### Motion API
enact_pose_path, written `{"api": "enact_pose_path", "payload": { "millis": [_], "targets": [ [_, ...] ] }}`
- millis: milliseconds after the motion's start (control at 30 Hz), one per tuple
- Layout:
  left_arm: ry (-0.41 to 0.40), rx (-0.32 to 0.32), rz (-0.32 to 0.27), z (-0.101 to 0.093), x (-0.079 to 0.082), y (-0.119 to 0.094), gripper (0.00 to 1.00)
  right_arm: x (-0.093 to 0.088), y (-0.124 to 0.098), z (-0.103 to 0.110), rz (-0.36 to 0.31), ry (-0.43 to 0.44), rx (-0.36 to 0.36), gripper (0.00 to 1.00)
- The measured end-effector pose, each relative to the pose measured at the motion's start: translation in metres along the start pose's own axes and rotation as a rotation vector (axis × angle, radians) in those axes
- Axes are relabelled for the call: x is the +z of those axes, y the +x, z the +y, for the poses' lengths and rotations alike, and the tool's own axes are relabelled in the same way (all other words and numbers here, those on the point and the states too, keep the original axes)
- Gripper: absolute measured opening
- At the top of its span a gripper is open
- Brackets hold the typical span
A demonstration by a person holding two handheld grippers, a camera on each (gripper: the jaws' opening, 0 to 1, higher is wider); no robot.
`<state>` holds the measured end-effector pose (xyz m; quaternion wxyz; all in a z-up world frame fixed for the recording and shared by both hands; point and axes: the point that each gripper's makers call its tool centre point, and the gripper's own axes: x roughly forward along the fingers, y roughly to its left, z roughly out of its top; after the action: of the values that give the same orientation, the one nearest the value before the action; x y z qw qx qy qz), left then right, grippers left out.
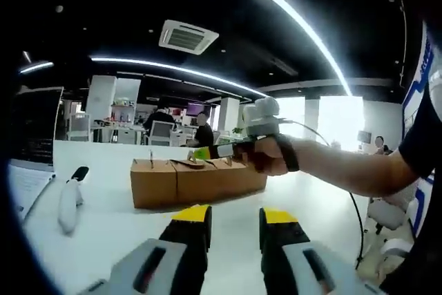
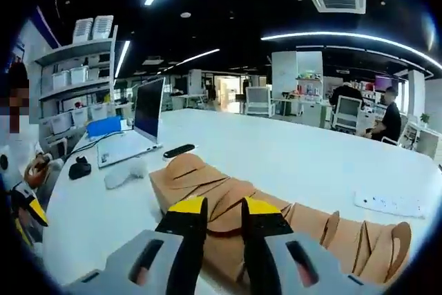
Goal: Pick up one paper box from the group, open the paper box, and remove the item inside
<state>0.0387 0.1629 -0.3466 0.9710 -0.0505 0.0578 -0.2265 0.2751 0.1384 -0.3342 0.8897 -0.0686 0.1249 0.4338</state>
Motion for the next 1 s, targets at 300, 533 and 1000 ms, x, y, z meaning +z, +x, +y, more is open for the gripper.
{"api": "enact_pose_path", "payload": {
  "millis": [300, 533, 1000],
  "targets": [
    [-0.045, 0.015, -0.05, 0.008, 0.001, -0.015, 0.3, 0.0, 0.01, -0.003, -0.003, 0.017, -0.113, 0.17],
    [-0.061, 0.027, -0.084, 0.015, 0.007, -0.022, 0.3, 0.001, 0.01, -0.005, -0.007, 0.01, -0.252, 0.09],
    [-0.092, 0.021, -0.083, 0.024, -0.001, -0.028, 0.3, 0.0, 0.009, -0.006, -0.057, 0.078, -0.328, 0.03]
  ]
}}
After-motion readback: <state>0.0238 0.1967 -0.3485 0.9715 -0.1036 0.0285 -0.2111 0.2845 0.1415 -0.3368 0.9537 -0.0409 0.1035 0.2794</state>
